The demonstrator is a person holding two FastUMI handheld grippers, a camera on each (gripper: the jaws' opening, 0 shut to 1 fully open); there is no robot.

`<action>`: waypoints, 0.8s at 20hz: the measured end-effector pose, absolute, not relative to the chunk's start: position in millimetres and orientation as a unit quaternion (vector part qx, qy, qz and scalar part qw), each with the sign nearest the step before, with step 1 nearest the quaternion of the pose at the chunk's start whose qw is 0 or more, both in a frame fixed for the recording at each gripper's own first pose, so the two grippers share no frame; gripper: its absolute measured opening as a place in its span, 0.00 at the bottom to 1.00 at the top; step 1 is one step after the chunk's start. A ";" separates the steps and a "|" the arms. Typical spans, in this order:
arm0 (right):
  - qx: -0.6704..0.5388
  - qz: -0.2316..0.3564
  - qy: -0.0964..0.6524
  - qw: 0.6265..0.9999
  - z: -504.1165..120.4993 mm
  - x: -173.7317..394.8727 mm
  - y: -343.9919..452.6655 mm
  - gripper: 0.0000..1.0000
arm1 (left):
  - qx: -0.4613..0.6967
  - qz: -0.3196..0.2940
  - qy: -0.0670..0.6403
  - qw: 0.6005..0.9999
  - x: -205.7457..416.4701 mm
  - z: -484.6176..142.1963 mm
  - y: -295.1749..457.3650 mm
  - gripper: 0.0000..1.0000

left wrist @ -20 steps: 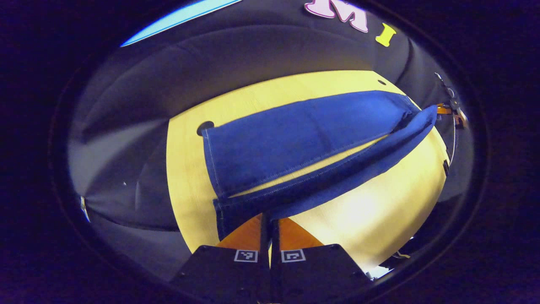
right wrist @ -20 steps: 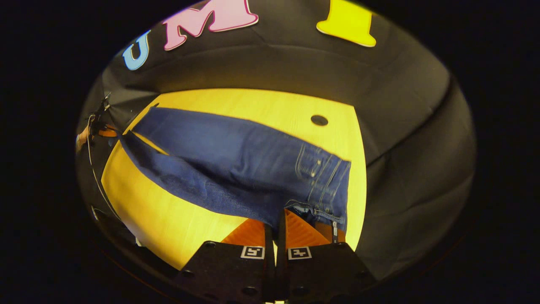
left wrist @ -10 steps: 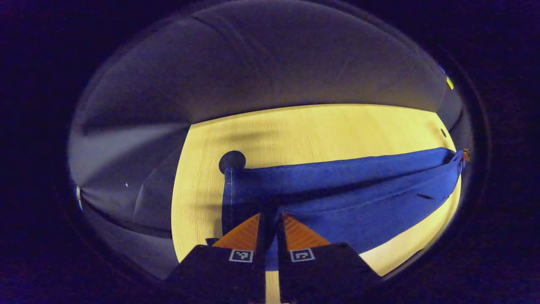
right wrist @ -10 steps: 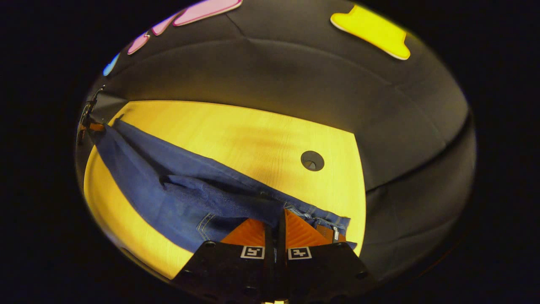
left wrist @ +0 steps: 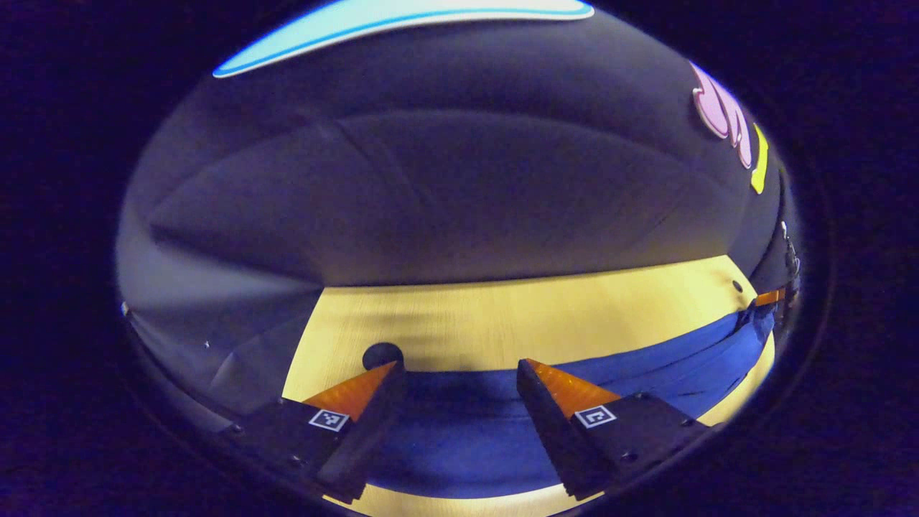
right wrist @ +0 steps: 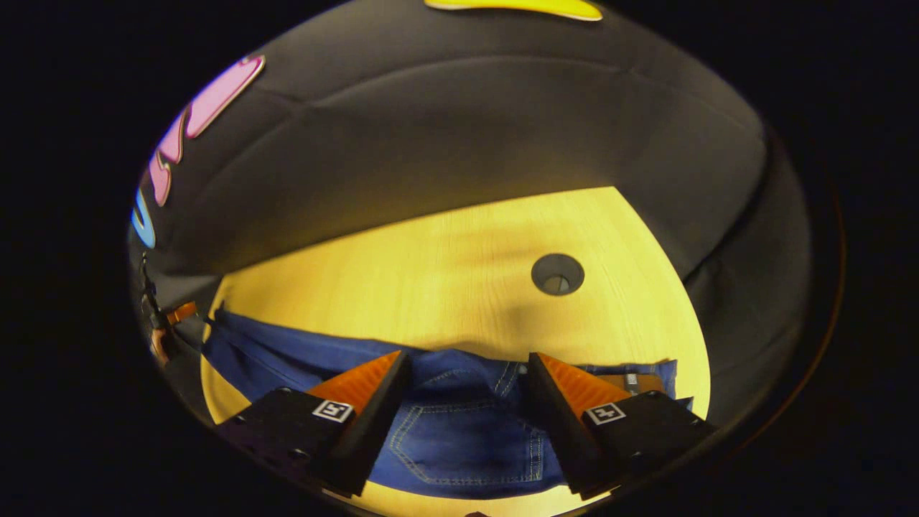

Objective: Grasp the waist and the cuffs of the jeans and fold them to make the two legs overlap; first hold the waist and fold one-third of the jeans toward the cuffs, then hold the cuffs and fold the remaining one-third in the same direction to finish folding.

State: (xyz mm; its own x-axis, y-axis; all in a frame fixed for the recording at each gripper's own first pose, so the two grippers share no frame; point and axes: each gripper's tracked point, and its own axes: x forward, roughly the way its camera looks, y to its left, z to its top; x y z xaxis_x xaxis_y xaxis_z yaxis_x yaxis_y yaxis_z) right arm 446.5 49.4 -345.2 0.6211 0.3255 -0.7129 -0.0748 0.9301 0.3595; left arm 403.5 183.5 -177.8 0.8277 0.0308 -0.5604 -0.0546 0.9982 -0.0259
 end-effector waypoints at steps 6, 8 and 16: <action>0.210 0.032 0.375 0.902 -297.9 434.8 -22.7 0.98 | 0.007 -0.024 0.228 0.973 362.8 -115.1 144.5 0.98; 0.237 -0.005 0.377 0.895 -293.4 411.3 -40.8 0.99 | 0.015 -0.050 0.208 0.977 335.5 -96.7 124.7 0.98; 0.368 -0.168 0.398 0.823 -340.3 342.6 -84.9 0.99 | 0.044 -0.136 0.218 0.966 212.1 -92.5 47.1 0.98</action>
State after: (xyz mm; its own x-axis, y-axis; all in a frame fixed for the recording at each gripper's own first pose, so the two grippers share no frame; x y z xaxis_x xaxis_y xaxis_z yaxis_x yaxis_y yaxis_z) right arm 342.6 -84.9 -340.3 0.6264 0.0160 -0.7793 0.5703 0.6721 0.4723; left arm 212.1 47.1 -92.5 0.8683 -0.2440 -0.4320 0.2821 0.9591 0.0253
